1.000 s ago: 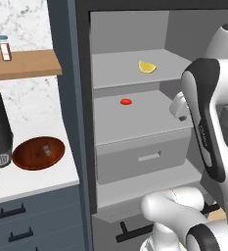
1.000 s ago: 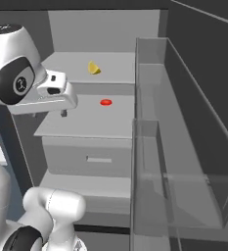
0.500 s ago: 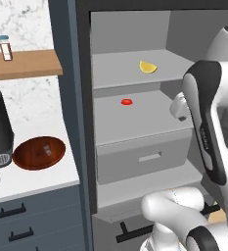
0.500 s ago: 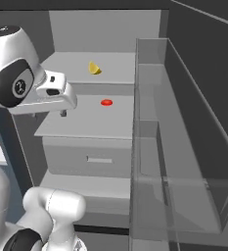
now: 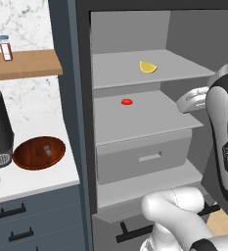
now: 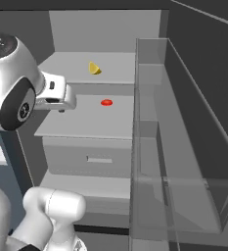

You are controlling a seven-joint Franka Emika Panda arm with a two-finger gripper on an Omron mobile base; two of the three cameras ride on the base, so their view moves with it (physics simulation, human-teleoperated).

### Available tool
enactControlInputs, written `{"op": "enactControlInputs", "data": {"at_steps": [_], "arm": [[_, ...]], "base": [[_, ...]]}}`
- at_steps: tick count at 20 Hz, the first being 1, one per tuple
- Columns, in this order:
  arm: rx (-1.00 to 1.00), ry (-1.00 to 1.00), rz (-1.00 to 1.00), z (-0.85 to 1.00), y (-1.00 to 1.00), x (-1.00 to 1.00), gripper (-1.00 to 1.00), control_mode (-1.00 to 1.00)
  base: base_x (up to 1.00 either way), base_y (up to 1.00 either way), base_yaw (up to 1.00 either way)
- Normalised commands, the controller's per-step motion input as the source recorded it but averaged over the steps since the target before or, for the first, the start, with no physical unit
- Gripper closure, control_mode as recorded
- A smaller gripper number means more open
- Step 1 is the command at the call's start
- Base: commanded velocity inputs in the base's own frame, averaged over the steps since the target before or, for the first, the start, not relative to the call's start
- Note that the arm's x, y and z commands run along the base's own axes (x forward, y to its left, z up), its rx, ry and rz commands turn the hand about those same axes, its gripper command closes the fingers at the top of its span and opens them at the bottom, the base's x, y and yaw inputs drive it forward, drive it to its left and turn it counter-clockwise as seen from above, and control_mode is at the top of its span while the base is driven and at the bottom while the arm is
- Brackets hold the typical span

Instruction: Grab a lemon wedge from the fridge and one ice cube from the ice bowl, and put them in the glass of lemonade.

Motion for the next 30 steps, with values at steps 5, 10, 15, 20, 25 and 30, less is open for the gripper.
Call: {"op": "enactControlInputs", "data": {"at_steps": [5, 10, 15, 20, 25, 30], "arm": [[0.17, -0.18, 0.0, 0.44, 0.02, 0.16, -1.0, -1.0], [0.07, -0.05, 0.02, 0.9, -0.18, 0.39, -1.0, -1.0], [0.03, -0.05, 0.12, 0.83, -0.34, 0.88, -1.0, -1.0], [-0.01, 0.04, 0.21, -0.21, -0.07, 1.0, -1.0, -1.0], [-0.13, 0.15, 0.24, -0.91, 0.1, 1.0, -1.0, -1.0], [-0.09, 0.08, 0.1, -0.33, 0.0, 0.74, -1.0, -1.0]], "base": [[0.0, 0.0, 0.0], [0.0, 0.0, 0.0], [0.0, 0.0, 0.0], [0.0, 0.0, 0.0], [0.0, 0.0, 0.0], [0.0, 0.0, 0.0]]}}
